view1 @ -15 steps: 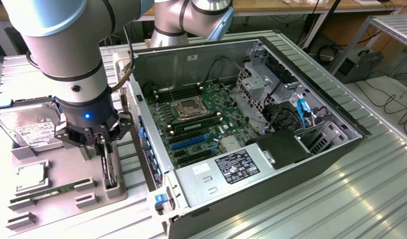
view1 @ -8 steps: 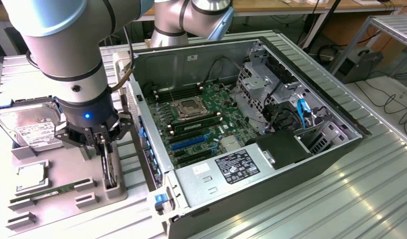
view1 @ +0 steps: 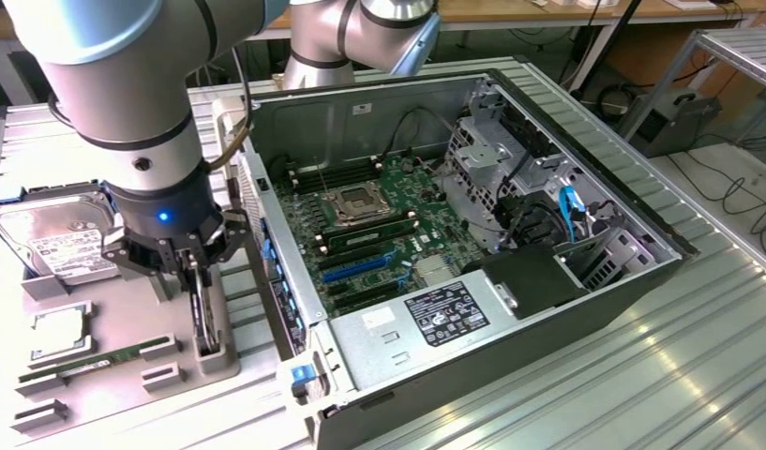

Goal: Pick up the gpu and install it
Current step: 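Pick up the gpu and move the gpu toward the slot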

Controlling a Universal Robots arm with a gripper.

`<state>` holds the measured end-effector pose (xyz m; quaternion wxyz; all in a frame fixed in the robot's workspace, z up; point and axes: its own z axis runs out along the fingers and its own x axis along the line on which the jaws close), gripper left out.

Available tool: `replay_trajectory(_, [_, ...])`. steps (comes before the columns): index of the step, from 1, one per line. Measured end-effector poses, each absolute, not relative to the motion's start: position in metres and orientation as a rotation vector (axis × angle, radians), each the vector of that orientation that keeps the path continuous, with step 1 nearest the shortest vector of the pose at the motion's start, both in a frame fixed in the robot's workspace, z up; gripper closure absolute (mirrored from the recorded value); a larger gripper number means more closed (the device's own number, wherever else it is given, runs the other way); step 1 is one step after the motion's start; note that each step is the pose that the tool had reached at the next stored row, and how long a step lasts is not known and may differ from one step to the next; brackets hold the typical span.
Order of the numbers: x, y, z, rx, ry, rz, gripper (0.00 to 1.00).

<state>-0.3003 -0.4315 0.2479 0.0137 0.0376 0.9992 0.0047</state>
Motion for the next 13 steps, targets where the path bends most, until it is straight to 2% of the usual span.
replay_trajectory(13, [-0.3003, -0.4315, 0.2578, 0.117, 3.112, 0.015, 0.74])
